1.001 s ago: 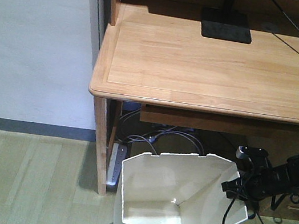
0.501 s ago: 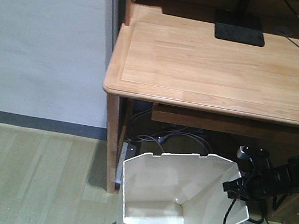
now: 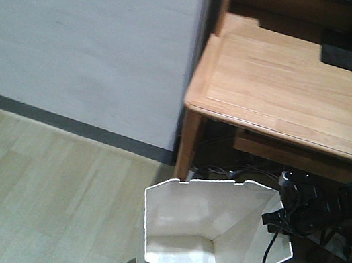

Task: Move trash bin to bedside with robot
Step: 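Hold the bin rim with the right gripper while the base turns toward the bed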

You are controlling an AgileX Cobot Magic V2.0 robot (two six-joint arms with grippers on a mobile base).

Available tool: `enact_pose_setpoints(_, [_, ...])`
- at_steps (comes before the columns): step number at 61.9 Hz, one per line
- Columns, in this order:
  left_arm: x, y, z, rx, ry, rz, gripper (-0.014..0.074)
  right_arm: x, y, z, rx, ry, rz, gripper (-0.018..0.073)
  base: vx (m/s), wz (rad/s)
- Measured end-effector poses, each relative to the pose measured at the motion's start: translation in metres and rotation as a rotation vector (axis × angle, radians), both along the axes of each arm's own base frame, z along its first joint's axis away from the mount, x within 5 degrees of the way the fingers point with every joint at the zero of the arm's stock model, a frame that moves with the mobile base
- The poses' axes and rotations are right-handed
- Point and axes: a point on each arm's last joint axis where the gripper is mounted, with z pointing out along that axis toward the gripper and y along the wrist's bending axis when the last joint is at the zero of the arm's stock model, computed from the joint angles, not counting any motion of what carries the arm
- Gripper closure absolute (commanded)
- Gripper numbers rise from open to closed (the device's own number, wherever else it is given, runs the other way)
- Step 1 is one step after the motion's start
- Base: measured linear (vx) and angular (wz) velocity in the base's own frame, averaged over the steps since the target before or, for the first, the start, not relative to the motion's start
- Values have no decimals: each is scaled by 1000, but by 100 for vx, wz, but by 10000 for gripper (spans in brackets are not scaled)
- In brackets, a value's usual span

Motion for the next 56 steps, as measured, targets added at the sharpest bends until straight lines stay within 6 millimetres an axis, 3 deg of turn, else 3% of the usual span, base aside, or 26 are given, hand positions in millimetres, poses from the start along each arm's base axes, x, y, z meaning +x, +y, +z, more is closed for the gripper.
enact_pose_setpoints(56, [0,0,0,0,0,0,602,0,1,0,7,1,1,566,-2,45])
